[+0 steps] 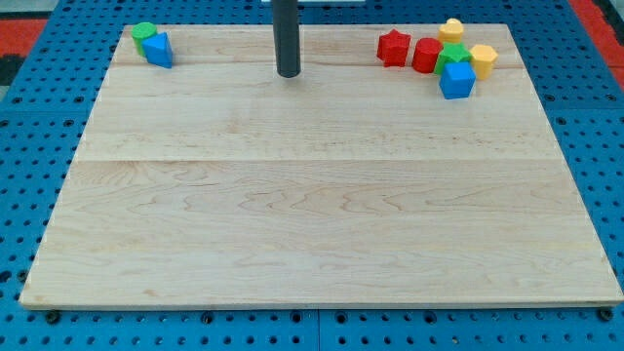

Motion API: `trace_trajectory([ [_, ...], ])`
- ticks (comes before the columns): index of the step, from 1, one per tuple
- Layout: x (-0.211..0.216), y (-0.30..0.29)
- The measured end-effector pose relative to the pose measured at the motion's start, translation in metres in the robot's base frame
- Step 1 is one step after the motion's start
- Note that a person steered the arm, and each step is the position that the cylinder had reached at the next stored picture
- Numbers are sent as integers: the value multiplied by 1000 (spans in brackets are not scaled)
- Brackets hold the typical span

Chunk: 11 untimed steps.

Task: Place your arm above the red star

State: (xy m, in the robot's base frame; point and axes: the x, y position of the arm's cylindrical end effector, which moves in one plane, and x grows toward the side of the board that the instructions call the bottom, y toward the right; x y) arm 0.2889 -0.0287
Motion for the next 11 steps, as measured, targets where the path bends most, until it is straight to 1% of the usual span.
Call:
trace_trajectory([
  [1, 5, 32],
  [3, 5, 77],
  [6, 1, 78],
  [7, -4, 58],
  [8, -40, 45],
  [9, -80, 55],
  [10, -97, 75],
  [11, -97, 88],
])
